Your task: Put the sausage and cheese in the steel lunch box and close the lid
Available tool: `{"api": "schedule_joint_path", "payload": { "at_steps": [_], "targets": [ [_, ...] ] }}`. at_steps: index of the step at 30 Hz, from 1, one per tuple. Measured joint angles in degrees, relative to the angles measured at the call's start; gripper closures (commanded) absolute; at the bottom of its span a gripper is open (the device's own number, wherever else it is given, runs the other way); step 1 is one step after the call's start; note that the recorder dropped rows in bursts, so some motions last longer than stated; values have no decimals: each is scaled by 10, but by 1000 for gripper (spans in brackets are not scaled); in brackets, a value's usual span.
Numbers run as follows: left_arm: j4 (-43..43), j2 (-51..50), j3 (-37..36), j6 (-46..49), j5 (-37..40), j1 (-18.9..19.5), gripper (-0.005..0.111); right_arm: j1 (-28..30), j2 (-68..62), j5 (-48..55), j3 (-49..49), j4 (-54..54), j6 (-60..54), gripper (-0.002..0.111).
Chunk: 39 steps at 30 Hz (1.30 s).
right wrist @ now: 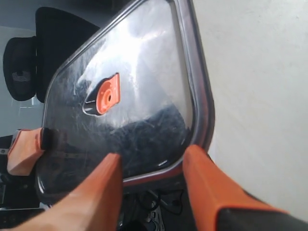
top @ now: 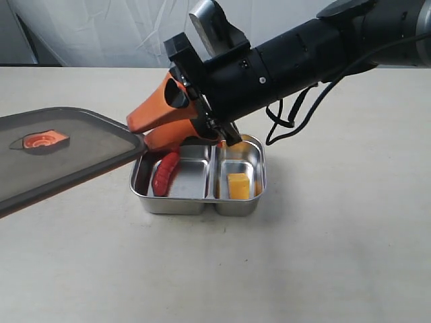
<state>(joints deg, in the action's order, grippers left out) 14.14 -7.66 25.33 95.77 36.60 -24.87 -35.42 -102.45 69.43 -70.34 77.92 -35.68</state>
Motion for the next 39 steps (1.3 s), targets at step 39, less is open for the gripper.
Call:
{"api": "schedule_joint_path", "payload": {
  "at_steps": [39],
  "targets": [
    [40,0,19,-22,24,0,98,-24,0,-13,0,85,-8,108]
  ]
}}
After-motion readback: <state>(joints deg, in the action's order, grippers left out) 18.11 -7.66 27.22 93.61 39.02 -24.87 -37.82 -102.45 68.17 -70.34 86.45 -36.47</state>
